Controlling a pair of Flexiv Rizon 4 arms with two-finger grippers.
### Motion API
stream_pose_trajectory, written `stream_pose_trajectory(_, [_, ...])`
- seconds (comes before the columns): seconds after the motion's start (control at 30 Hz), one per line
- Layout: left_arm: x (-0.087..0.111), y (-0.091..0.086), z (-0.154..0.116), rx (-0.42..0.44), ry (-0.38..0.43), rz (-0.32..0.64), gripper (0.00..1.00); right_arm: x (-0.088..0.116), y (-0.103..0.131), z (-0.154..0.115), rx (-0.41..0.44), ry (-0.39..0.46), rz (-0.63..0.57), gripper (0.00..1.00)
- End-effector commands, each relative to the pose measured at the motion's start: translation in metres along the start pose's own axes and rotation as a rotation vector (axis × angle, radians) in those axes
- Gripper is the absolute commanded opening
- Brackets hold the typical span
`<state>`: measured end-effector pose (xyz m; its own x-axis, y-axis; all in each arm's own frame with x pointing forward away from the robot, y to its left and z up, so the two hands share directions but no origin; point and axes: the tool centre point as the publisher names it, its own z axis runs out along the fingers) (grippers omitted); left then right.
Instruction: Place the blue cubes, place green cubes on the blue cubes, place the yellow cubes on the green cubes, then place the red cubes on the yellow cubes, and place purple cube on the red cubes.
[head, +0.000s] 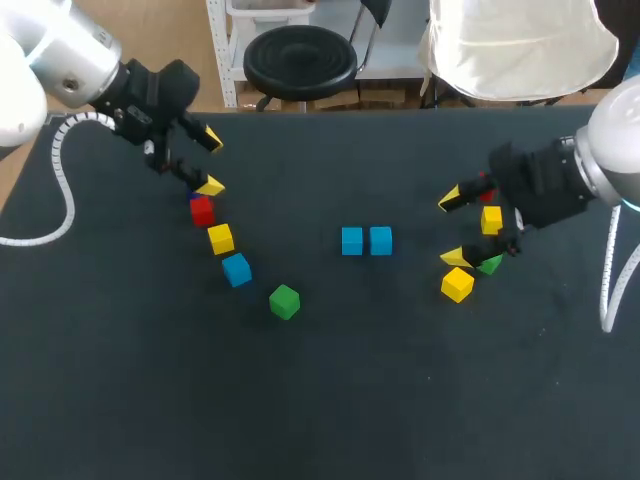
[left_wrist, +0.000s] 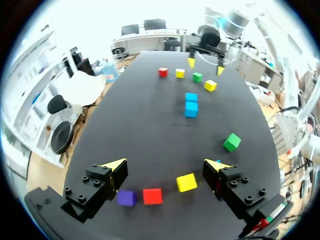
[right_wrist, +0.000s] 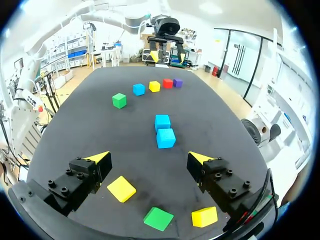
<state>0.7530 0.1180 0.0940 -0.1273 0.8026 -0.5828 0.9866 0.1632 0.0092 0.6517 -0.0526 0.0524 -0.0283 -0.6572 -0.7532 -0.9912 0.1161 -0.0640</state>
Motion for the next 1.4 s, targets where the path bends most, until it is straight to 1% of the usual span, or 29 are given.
stream_pose_trajectory(0.03, [0.013,-0.006,-0.015,-0.068,0.001,-0.063,1.00,0.001,0.000,0.001,0.000,-0.004,-0.001,1.00])
stream_pose_trajectory(0.13, [0.024,-0.010,-0.017,-0.097,0.017,-0.128,1.00,0.001,0.000,0.001,0.000,-0.004,-0.001,1.00])
stream_pose_trajectory(0.27, [0.036,-0.026,-0.012,-0.100,0.051,-0.169,1.00,0.001,0.000,0.001,0.000,-0.004,-0.001,1.00])
stream_pose_trajectory(0.33, [0.041,-0.038,-0.008,-0.077,0.061,-0.179,1.00,0.001,0.000,0.001,0.000,-0.004,-0.001,1.00])
stream_pose_trajectory(0.4, [0.045,-0.053,-0.004,-0.019,0.063,-0.154,1.00,0.001,0.000,0.001,0.000,-0.004,-0.001,1.00])
stream_pose_trajectory(0.43, [0.046,-0.059,-0.002,0.006,0.066,-0.126,1.00,0.001,0.000,0.001,0.000,-0.004,-0.001,1.00])
stream_pose_trajectory(0.47, [0.047,-0.064,-0.001,0.009,0.072,-0.114,1.00,0.001,0.000,0.001,0.000,-0.004,-0.001,1.00])
stream_pose_trajectory(1.03, [0.047,-0.064,-0.001,0.009,0.072,-0.114,1.00,0.001,0.000,0.001,0.000,-0.004,-0.001,1.00])
stream_pose_trajectory(1.1, [0.043,-0.060,-0.004,0.005,0.058,-0.118,1.00,0.001,0.000,0.001,0.000,-0.004,-0.001,1.00])
stream_pose_trajectory(1.2, [0.044,-0.071,-0.004,-0.004,0.042,-0.111,1.00,0.001,0.000,0.001,0.000,-0.004,-0.001,1.00])
stream_pose_trajectory(1.23, [0.048,-0.075,-0.002,-0.030,0.037,-0.123,1.00,0.001,0.000,0.001,0.000,-0.004,-0.001,1.00])
stream_pose_trajectory(1.27, [0.054,-0.078,0.002,-0.046,0.040,-0.158,1.00,0.001,0.000,0.001,0.000,-0.004,-0.001,1.00])
stream_pose_trajectory(1.33, [0.066,-0.083,0.010,-0.027,0.005,-0.241,1.00,0.001,0.000,0.001,0.000,-0.004,-0.001,1.00])
stream_pose_trajectory(1.4, [0.076,-0.088,0.019,-0.025,0.017,-0.295,1.00,0.001,0.000,0.001,0.000,-0.004,-0.001,1.00])
